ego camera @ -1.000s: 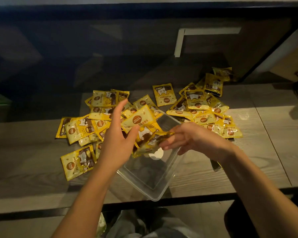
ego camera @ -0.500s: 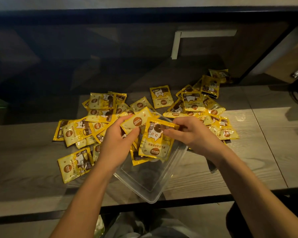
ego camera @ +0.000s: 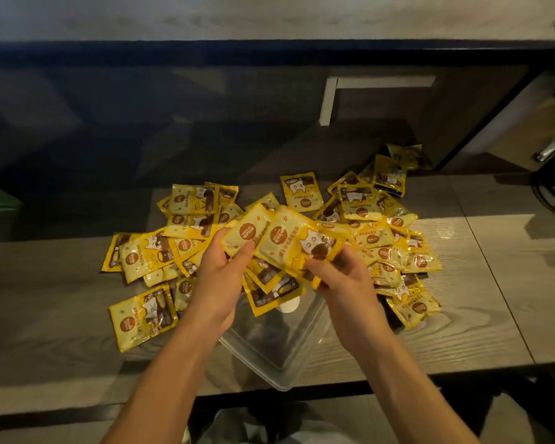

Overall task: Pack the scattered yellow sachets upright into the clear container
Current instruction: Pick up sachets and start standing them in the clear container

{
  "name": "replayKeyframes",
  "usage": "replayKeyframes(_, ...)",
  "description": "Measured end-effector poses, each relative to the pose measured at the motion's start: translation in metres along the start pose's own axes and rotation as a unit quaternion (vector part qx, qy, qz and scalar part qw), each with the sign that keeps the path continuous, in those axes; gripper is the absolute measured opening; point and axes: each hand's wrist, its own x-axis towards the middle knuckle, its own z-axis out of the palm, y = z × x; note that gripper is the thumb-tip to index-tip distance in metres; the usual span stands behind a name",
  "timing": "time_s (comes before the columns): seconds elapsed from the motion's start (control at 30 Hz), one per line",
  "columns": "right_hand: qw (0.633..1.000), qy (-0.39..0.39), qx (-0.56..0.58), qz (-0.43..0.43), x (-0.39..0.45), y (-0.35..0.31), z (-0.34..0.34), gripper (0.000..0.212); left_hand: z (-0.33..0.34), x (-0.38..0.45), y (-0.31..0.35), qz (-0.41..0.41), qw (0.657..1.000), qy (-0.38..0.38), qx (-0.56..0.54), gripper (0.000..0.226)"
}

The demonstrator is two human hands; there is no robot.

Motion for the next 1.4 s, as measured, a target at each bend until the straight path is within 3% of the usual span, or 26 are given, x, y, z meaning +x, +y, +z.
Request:
replayKeyframes(0.13,0.993,0.056,-0.099,-0.025,-0.004,0.015,0.01,0.009,0.0,0.004,0.0,-0.016,0.999,0.012,-0.045,0.027)
replayKeyframes(0.27,0.983,0.066,-0.168,-0.024,-0.007,0.024,0.02,0.022,0.007,0.002,-0.003,-0.076,0.99,0.047,-0.111,0.048)
replayKeyframes(0.33,0.977,0.083,-0.194,-0.031,-0.008,0.027,0.026,0.024,0.012,-0.002,-0.007,-0.064,0.996,0.045,-0.051,0.065)
replayKeyframes(0.43,0.957,0.083,-0.276,-0.028,-0.005,0.029,0.024,0.023,0.012,-0.002,-0.007,0.014,0.991,0.058,0.118,0.047)
replayKeyframes(0.5,0.942,0.062,-0.33,-0.014,-0.002,0.024,0.019,0.042,0.009,0.003,-0.007,0.042,0.984,0.034,0.17,0.042)
replayKeyframes(0.6,0.941,-0.03,-0.336,-0.027,0.007,0.009,0.008,0.092,0.006,0.009,-0.006,0.077,0.967,-0.027,0.239,0.044)
replayKeyframes(0.73,0.96,-0.159,-0.23,0.017,0.024,-0.014,-0.007,0.051,0.01,0.012,-0.006,0.102,0.958,-0.106,0.247,0.037)
replayKeyframes(0.83,0.955,-0.174,-0.234,0.047,0.034,-0.019,-0.015,0.041,0.014,0.017,-0.008,0.081,0.959,-0.147,0.229,0.035)
replayKeyframes(0.97,0.94,-0.134,-0.312,-0.026,0.04,-0.011,-0.015,0.037,0.02,0.02,-0.009,0.105,0.92,-0.176,0.333,0.032)
replayKeyframes(1.1,0.901,-0.057,-0.419,-0.092,0.041,0.003,-0.013,0.039,0.016,0.023,-0.007,0.211,0.809,-0.097,0.541,0.05)
replayKeyframes(1.13,0.891,-0.05,-0.436,-0.114,0.039,0.007,-0.012,0.041,0.015,0.022,-0.006,0.212,0.796,-0.075,0.562,0.054)
replayKeyframes(1.23,0.852,-0.02,-0.502,-0.147,0.039,0.015,-0.008,0.037,0.012,0.015,-0.006,0.185,0.803,-0.042,0.565,0.052)
replayKeyframes(1.4,0.832,-0.001,-0.541,-0.119,0.047,0.018,-0.004,0.029,0.02,0.013,-0.009,0.188,0.788,-0.009,0.586,0.048)
